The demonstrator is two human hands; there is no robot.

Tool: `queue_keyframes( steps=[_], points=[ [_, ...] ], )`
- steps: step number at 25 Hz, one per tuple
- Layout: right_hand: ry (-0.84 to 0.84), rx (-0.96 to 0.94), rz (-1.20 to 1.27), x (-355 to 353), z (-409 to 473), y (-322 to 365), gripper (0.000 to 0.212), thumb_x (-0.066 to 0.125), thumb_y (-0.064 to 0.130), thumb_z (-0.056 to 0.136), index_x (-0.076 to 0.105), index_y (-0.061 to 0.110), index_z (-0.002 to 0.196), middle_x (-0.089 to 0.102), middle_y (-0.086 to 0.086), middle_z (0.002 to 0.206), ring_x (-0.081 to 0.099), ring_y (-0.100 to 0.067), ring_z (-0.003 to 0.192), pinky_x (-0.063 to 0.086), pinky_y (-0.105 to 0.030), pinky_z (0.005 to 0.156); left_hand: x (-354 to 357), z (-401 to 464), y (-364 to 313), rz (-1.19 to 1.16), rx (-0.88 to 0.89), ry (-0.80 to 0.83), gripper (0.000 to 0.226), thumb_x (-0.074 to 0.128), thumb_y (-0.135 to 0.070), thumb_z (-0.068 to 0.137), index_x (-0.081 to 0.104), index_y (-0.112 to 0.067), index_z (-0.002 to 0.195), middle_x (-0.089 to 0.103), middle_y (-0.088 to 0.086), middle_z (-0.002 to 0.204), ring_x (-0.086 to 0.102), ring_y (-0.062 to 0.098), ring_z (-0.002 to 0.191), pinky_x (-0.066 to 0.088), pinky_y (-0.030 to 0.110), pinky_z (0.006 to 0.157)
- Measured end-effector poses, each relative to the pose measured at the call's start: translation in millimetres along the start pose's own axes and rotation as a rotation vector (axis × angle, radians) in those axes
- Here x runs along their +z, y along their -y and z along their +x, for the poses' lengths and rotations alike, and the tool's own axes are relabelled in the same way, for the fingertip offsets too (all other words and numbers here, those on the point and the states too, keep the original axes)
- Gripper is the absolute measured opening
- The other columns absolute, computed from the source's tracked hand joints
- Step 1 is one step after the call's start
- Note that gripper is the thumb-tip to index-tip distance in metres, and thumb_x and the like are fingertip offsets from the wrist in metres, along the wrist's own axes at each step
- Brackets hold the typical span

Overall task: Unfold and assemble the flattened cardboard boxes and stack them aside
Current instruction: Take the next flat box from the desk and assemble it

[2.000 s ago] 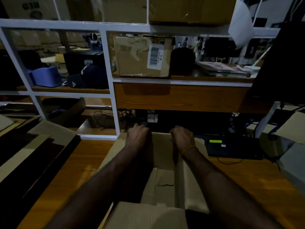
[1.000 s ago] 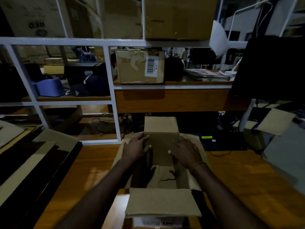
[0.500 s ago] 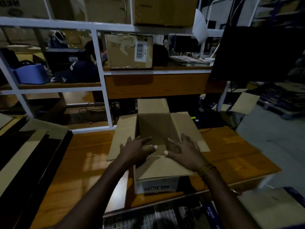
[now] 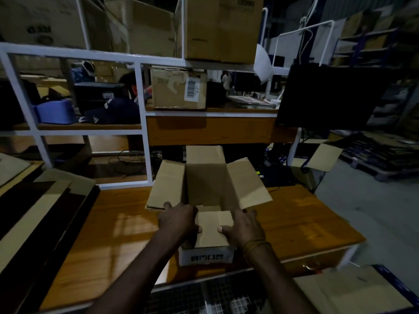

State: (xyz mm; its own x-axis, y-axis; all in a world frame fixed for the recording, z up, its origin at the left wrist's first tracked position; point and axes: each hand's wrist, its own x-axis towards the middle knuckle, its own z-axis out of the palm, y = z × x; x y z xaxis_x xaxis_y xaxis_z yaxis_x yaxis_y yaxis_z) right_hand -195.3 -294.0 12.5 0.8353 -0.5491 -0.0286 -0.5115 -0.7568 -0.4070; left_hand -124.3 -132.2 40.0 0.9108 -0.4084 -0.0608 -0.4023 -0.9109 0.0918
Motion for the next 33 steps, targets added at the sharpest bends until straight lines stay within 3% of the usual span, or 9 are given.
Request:
queue_keyframes(
  steps=[2,5,9,16,21,33],
  points=[
    [0.000,-0.055,0.072,6,-1,-3,0.066,0.077,0.047,0.078,0.048,0.029,0.134,0.050,-0.011,0.131,0.051,-0.031,0.118,0.049,-0.037,0.094,13,1,-1,-0.037,-0.004,-0.035,0.059,0.074,-0.049,0.078,0.054,-0.032,0.130,0.057,0.001,0.130,0.048,0.032,0.122,0.047,0.044,0.094],
    [-0.065,-0.092,0.205,13,-10,-8,0.064,0.080,0.037,0.078,0.048,0.029,0.132,0.046,-0.009,0.131,0.049,-0.028,0.121,0.048,-0.037,0.097,32,-3,-4,-0.124,0.016,-0.142,0.061,0.078,-0.037,0.075,0.052,-0.028,0.130,0.054,0.004,0.132,0.056,0.028,0.113,0.053,0.041,0.088],
    [-0.124,-0.128,0.248,19,-23,-20,0.068,0.082,0.034,0.076,0.046,0.027,0.134,0.038,-0.008,0.129,0.048,-0.026,0.120,0.046,-0.032,0.097,40,-21,-10,-0.176,0.033,-0.221,0.060,0.077,-0.030,0.077,0.049,-0.024,0.130,0.048,0.005,0.135,0.052,0.027,0.115,0.052,0.040,0.091],
    [-0.160,-0.192,0.295,29,-60,-32,0.067,0.086,0.025,0.072,0.050,0.022,0.128,0.039,-0.009,0.127,0.051,-0.027,0.115,0.050,-0.035,0.095,48,-61,-16,-0.200,0.001,-0.179,0.058,0.079,-0.028,0.078,0.049,-0.018,0.127,0.050,0.010,0.130,0.056,0.027,0.111,0.051,0.039,0.092],
    [-0.169,-0.220,0.308,38,-79,-38,0.068,0.085,0.024,0.073,0.048,0.025,0.131,0.036,-0.008,0.129,0.047,-0.026,0.119,0.050,-0.035,0.097,50,-80,-18,-0.255,0.003,-0.200,0.059,0.081,-0.024,0.075,0.049,-0.020,0.125,0.050,0.006,0.128,0.055,0.021,0.110,0.051,0.032,0.088],
    [-0.255,-0.182,0.389,64,-127,-30,0.062,0.083,0.015,0.075,0.056,0.030,0.128,0.041,-0.008,0.125,0.051,-0.026,0.114,0.050,-0.032,0.089,79,-122,5,-0.324,0.099,-0.298,0.057,0.078,-0.024,0.076,0.051,-0.025,0.127,0.045,0.004,0.128,0.048,0.023,0.109,0.047,0.032,0.090]
  ],
)
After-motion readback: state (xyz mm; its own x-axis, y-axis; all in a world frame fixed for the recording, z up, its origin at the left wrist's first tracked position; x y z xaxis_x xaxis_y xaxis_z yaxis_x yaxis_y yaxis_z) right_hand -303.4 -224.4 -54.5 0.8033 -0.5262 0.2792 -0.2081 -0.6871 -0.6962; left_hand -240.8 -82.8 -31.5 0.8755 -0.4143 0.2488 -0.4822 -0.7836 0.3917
